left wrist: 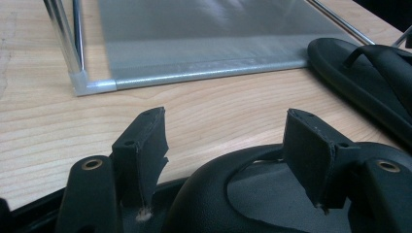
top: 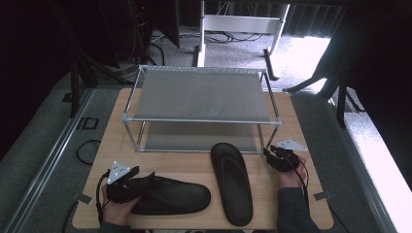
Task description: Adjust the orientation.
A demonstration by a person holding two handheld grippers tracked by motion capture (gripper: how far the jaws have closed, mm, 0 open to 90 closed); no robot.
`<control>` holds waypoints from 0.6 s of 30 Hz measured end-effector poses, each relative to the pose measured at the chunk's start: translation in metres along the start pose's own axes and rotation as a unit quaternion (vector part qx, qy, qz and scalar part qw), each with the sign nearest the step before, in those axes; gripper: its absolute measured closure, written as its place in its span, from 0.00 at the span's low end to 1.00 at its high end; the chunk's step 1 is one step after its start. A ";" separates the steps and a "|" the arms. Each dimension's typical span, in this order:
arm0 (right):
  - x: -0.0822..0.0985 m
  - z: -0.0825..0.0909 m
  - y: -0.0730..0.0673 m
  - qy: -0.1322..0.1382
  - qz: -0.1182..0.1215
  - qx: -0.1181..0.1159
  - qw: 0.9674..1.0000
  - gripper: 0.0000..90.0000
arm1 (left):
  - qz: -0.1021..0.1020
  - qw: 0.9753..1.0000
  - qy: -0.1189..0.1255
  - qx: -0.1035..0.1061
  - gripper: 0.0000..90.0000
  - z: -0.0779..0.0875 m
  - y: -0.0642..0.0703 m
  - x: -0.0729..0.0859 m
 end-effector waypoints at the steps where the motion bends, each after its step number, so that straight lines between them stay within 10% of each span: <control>1: -0.002 -0.003 0.002 0.003 -0.002 -0.002 1.000 0.73 | -0.001 1.000 0.000 -0.001 0.37 0.000 0.001 0.000; 18: -0.005 -0.014 0.002 0.017 -0.017 -0.001 1.000 0.89 | -0.008 1.000 -0.022 -0.019 0.33 0.006 -0.002 0.008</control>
Point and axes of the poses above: each handheld gripper's, and its own axes: z roughly backward along the jaws, x roughly out of its underside, y roughly to its right, the point moved 3 cm from there along -z, roughly forward along the jaws, and after that the axes turned 15 degrees about y, right-handed, at the moved point
